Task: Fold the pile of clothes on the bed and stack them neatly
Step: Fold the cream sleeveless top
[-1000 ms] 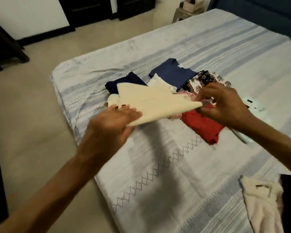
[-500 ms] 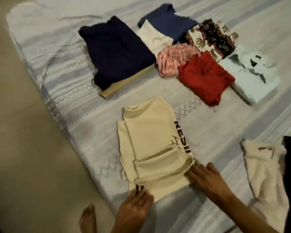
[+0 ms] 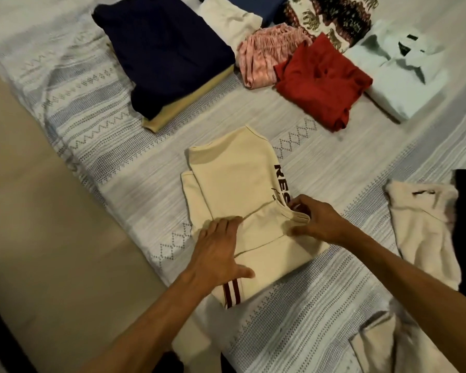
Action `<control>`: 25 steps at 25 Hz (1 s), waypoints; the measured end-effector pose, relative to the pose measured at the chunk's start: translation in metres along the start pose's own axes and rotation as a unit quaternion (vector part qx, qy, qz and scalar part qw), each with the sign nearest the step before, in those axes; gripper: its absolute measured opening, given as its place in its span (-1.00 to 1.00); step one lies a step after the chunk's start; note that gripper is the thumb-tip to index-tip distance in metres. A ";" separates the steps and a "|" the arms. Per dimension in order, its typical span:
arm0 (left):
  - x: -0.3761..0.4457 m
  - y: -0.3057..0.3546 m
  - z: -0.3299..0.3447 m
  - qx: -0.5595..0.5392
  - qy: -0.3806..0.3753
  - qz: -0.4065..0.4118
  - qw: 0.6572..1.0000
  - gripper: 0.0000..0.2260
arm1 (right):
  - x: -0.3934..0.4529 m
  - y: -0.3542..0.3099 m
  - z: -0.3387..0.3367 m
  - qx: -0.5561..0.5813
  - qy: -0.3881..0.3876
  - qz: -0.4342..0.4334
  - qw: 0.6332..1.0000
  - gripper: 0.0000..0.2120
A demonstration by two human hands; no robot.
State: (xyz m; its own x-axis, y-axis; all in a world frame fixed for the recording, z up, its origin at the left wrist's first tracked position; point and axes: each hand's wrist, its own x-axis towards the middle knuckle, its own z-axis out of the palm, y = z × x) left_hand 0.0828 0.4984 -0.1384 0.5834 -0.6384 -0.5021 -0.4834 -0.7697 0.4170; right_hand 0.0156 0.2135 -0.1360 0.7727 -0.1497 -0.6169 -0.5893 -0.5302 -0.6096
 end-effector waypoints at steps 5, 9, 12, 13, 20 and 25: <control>0.010 0.005 0.008 -0.010 0.022 -0.092 0.995 -0.06 | -0.004 0.004 0.001 -0.114 0.043 -0.040 0.992 -0.28; 0.004 -0.003 0.012 -0.147 -0.004 -0.131 0.980 -0.41 | -0.008 0.023 -0.003 -0.124 -0.029 0.021 0.992 -0.32; 0.003 -0.007 0.014 -0.185 -0.007 -0.135 0.973 -0.59 | -0.014 0.030 -0.013 -0.020 -0.013 0.040 0.999 -0.56; 0.005 -0.009 0.012 -0.229 -0.006 -0.142 0.963 -0.66 | -0.017 0.030 -0.016 0.042 -0.015 0.042 0.998 -0.63; 0.012 -0.033 -0.008 -0.423 0.011 -0.219 0.879 -0.68 | -0.016 0.029 -0.002 0.067 0.061 0.075 0.993 -0.81; 0.004 -0.034 -0.006 -0.448 0.070 -0.237 0.859 -0.73 | -0.015 0.029 0.000 -0.025 0.064 0.043 0.997 -0.63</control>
State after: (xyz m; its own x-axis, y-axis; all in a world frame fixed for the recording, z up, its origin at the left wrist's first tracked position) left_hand 0.1051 0.5218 -0.1503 0.6793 -0.1987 -0.7065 0.4899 -0.5940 0.6381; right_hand -0.0134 0.2002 -0.1447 0.7452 -0.2999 -0.5955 -0.6448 -0.5515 -0.5292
